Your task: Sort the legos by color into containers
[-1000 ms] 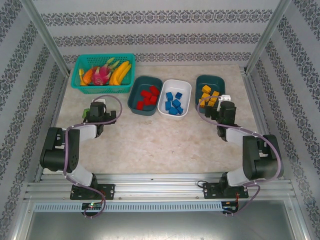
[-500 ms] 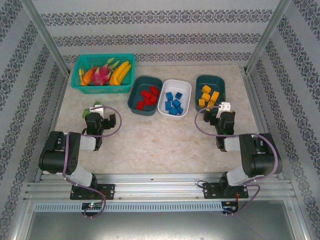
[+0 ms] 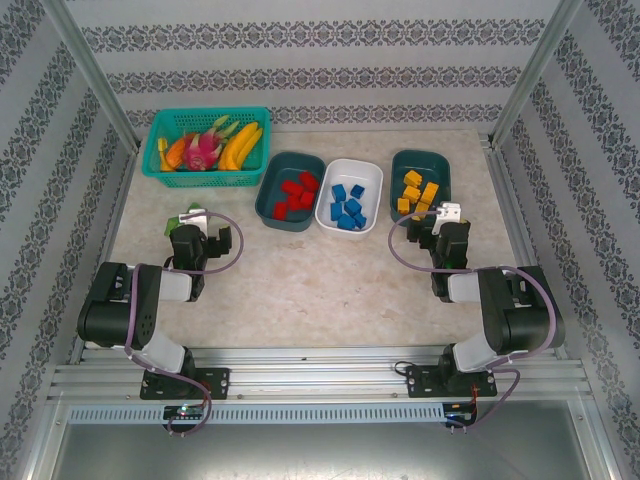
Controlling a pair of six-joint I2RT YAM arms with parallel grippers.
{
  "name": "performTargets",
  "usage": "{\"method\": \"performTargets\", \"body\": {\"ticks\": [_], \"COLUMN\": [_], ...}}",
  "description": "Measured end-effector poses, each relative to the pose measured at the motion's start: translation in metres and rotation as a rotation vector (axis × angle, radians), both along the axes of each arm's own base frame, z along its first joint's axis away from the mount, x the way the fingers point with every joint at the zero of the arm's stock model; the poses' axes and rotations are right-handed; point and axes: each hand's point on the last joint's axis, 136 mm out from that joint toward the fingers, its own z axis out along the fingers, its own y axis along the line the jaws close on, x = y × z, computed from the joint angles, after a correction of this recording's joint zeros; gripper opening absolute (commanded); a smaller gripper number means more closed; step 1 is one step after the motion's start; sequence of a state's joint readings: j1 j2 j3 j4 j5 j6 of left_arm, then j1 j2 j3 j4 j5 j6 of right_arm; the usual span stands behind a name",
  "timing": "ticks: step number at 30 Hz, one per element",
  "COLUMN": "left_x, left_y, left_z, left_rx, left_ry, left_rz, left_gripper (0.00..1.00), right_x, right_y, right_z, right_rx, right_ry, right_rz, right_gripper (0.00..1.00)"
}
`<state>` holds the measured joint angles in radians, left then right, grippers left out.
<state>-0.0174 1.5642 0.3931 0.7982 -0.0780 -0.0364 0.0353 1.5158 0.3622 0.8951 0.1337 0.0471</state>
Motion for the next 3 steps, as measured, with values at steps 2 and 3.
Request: {"method": "performTargets", "body": {"ticks": [2, 3], "left_x": [0.0000, 0.0000], "left_y": [0.0000, 0.0000], "left_z": [0.0000, 0.0000], "left_rx": [0.000, 0.000], "left_ry": [0.000, 0.000], "left_rz": [0.000, 0.000], "left_gripper": [1.00, 1.00], "right_x": [0.0000, 0.0000], "right_y": [0.0000, 0.0001], "right_z": [-0.0001, -0.0001], "right_rx": [0.000, -0.001], "right_ry": [0.000, 0.001], "right_rz": [0.000, 0.001], "right_gripper": [0.98, 0.98]}}
